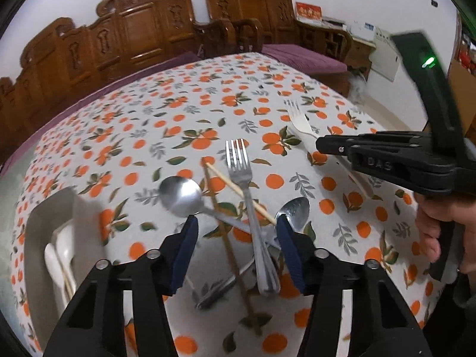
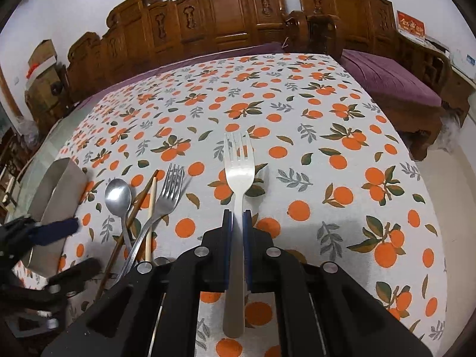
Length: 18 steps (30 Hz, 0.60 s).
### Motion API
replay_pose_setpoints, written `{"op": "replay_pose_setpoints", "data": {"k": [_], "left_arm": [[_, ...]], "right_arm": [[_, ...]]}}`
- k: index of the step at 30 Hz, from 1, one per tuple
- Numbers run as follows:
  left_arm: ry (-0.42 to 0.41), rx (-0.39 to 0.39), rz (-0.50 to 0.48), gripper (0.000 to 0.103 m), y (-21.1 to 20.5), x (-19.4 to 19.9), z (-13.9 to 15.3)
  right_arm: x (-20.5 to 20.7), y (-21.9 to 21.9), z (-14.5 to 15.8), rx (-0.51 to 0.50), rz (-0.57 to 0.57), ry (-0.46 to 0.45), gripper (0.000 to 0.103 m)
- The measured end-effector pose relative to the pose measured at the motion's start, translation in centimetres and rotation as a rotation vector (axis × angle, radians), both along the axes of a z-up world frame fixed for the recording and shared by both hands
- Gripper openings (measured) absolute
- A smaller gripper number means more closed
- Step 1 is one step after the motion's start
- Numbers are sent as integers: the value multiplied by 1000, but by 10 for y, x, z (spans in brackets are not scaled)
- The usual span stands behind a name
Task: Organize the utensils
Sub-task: 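Grasp a second metal fork with the left tool while the right tool holds its fork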
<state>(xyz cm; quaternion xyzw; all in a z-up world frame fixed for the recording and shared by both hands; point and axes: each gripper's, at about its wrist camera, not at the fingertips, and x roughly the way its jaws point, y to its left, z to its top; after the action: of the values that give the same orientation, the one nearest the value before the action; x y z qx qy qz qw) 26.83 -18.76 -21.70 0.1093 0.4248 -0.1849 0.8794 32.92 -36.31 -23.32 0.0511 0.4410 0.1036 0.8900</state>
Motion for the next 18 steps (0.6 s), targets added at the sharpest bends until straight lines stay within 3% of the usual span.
{"op": "replay_pose_setpoints", "data": {"k": [7,18], "left_arm": [[72,13,-9,23,-13,27,-24],[91,48,-2,23,-24,42,-30]], "right_arm": [[1,1,1,28,13,3,9],[2,0,2,39,14,4,9]]}}
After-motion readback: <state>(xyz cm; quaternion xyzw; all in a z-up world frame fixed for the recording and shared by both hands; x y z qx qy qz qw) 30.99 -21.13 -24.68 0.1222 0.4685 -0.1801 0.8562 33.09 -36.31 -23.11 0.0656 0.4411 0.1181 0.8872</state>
